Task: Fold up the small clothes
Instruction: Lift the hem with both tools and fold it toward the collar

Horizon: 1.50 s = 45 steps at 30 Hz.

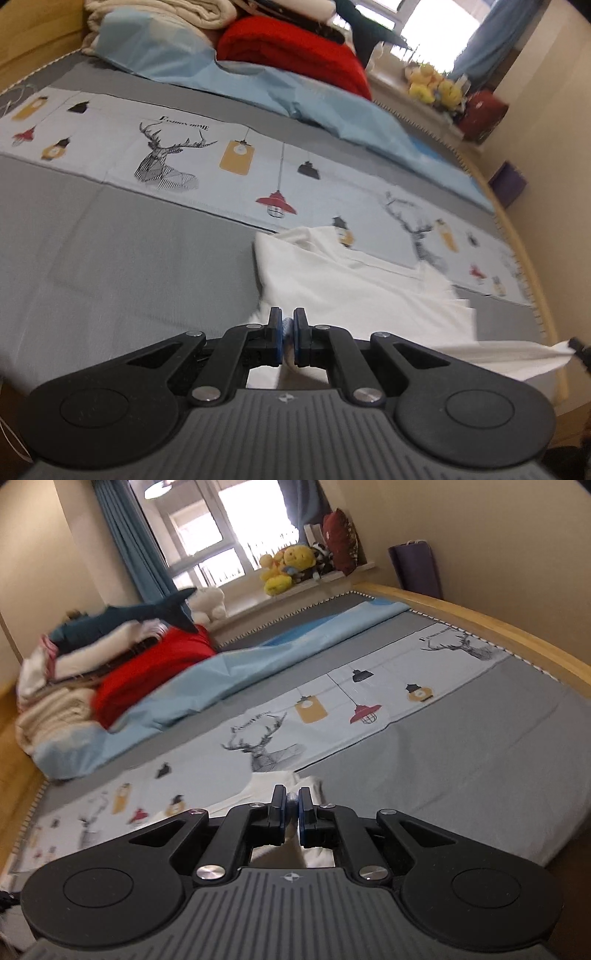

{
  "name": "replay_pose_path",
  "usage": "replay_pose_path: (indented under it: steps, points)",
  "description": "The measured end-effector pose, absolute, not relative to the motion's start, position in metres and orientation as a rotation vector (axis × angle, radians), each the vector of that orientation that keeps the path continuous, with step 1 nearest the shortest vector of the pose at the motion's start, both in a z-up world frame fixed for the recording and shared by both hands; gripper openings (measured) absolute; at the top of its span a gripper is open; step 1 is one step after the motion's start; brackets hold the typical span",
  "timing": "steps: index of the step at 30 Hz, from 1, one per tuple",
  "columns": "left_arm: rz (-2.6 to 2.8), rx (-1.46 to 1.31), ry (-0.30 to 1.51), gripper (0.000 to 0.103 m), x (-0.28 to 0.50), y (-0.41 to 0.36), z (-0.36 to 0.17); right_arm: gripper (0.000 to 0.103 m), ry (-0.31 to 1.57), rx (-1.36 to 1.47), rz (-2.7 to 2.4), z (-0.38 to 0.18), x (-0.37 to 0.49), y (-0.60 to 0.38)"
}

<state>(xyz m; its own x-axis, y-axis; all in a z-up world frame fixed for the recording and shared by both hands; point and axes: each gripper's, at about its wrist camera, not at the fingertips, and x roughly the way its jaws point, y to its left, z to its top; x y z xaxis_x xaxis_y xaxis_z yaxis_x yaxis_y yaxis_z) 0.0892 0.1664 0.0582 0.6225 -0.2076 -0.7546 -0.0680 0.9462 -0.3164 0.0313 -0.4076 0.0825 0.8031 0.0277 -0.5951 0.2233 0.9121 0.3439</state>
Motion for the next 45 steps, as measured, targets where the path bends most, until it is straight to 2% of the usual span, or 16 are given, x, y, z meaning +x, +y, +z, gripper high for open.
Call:
replay_pose_path:
  steps: [5, 8, 13, 18, 22, 25, 27, 29, 33, 39, 45]
  points:
    - [-0.064, -0.266, 0.949, 0.005, 0.155, 0.166, 0.002, 0.005, 0.751, 0.395, -0.152, 0.037, 0.108, -0.407]
    - [-0.037, -0.294, 1.058, 0.005, 0.179, 0.168, -0.03, 0.006, 0.808, 0.369, -0.169, 0.006, 0.129, -0.4]
    - [-0.047, -0.33, 1.056, 0.006, 0.197, 0.175, -0.035, 0.006, 0.867, 0.42, -0.167, -0.016, 0.148, -0.399]
    - [0.037, -0.428, 1.012, 0.006, 0.191, 0.198, -0.033, 0.008, 0.788, 0.43, -0.237, -0.013, 0.14, -0.415]
    - [0.037, -0.369, 1.093, 0.007, 0.186, 0.196, -0.046, 0.008, 0.843, 0.475, -0.222, -0.023, 0.133, -0.432]
    - [-0.005, -0.312, 1.127, 0.015, 0.186, 0.185, -0.053, 0.01, 0.919, 0.444, -0.15, -0.033, 0.135, -0.43]
    - [-0.032, -0.31, 1.128, 0.028, 0.186, 0.18, -0.055, 0.017, 0.958, 0.397, -0.109, -0.039, 0.137, -0.421]
    - [-0.044, -0.313, 1.126, 0.036, 0.19, 0.176, -0.055, 0.02, 0.974, 0.335, -0.079, -0.04, 0.142, -0.41]
    - [-0.061, -0.3, 1.138, 0.039, 0.196, 0.163, -0.061, 0.026, 1.013, 0.245, -0.03, -0.049, 0.156, -0.392]
    - [-0.065, -0.262, 1.136, 0.045, 0.212, 0.148, -0.067, 0.026, 1.034, 0.116, -0.025, -0.065, 0.179, -0.372]
    - [-0.052, -0.303, 1.134, 0.045, 0.233, 0.144, -0.073, 0.026, 0.985, 0.175, -0.058, -0.066, 0.199, -0.376]
